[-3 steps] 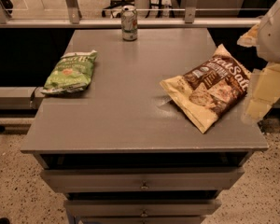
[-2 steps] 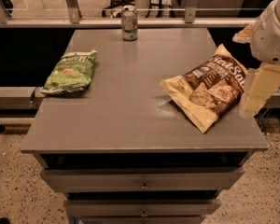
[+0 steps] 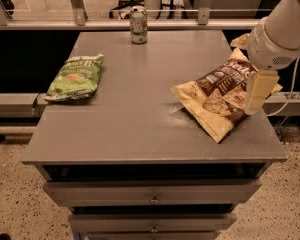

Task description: Move brown chip bag near green jalapeno chip bag

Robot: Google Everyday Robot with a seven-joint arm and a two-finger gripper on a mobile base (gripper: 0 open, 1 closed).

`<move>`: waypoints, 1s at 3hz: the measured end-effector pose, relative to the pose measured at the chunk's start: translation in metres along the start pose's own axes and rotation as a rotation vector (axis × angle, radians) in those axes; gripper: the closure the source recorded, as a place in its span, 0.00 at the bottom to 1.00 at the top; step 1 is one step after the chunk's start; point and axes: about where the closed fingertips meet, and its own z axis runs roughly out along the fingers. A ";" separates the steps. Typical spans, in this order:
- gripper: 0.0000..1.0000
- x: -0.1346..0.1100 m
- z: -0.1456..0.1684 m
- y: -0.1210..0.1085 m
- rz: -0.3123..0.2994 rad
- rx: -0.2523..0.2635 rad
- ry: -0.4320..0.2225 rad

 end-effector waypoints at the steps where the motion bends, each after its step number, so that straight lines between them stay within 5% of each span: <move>1: 0.02 -0.012 0.045 -0.016 -0.042 -0.033 -0.038; 3: 0.48 -0.016 0.075 -0.030 -0.002 -0.069 -0.038</move>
Offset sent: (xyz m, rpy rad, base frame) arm 0.0675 0.0326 -0.0670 0.0436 0.0661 0.0515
